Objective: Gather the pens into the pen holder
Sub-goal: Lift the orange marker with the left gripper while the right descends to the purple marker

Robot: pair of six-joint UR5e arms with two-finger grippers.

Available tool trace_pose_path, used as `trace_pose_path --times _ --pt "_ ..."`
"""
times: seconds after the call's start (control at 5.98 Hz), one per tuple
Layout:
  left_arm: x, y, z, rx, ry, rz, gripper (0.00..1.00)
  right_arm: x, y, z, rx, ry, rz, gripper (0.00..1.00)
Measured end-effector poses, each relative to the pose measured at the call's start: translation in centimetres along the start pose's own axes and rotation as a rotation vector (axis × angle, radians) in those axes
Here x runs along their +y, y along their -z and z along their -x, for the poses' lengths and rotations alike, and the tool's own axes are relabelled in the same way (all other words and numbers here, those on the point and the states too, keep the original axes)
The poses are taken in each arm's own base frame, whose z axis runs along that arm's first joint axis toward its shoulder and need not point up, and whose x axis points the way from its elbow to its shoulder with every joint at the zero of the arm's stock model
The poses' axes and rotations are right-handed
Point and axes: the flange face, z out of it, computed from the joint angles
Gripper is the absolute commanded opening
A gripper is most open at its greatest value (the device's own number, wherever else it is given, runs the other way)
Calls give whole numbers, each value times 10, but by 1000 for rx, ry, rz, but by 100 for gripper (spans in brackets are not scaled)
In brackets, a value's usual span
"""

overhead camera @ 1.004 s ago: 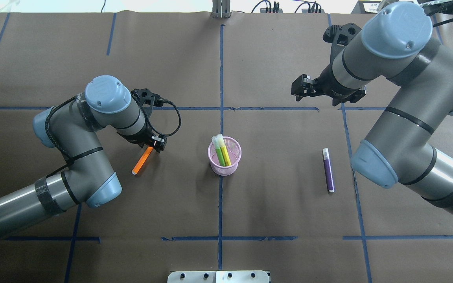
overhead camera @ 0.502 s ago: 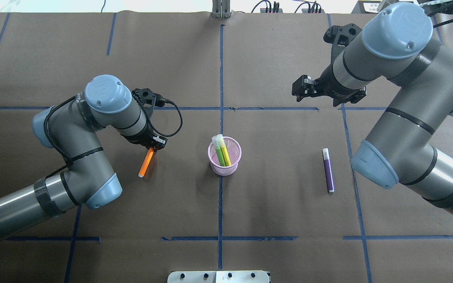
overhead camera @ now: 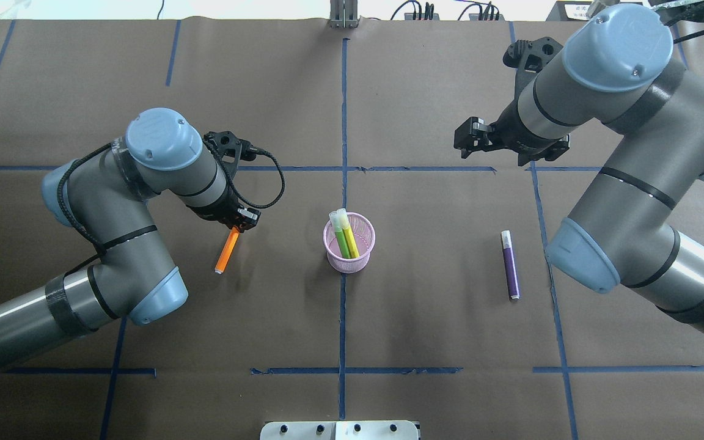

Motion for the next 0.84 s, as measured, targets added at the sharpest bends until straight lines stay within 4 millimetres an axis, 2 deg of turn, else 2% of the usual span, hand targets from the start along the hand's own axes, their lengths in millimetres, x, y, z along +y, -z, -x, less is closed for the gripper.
trace_pose_path --times 0.33,0.67,0.84 --pt "-3 57 -18 40 -38 -135 0 7 -14 -17 9 -2 73 100" --pt "-5 110 -34 141 -81 -375 0 16 -40 -52 40 29 154 100" --pt "-4 129 -39 226 -49 -507 0 19 -51 -68 60 45 173 100"
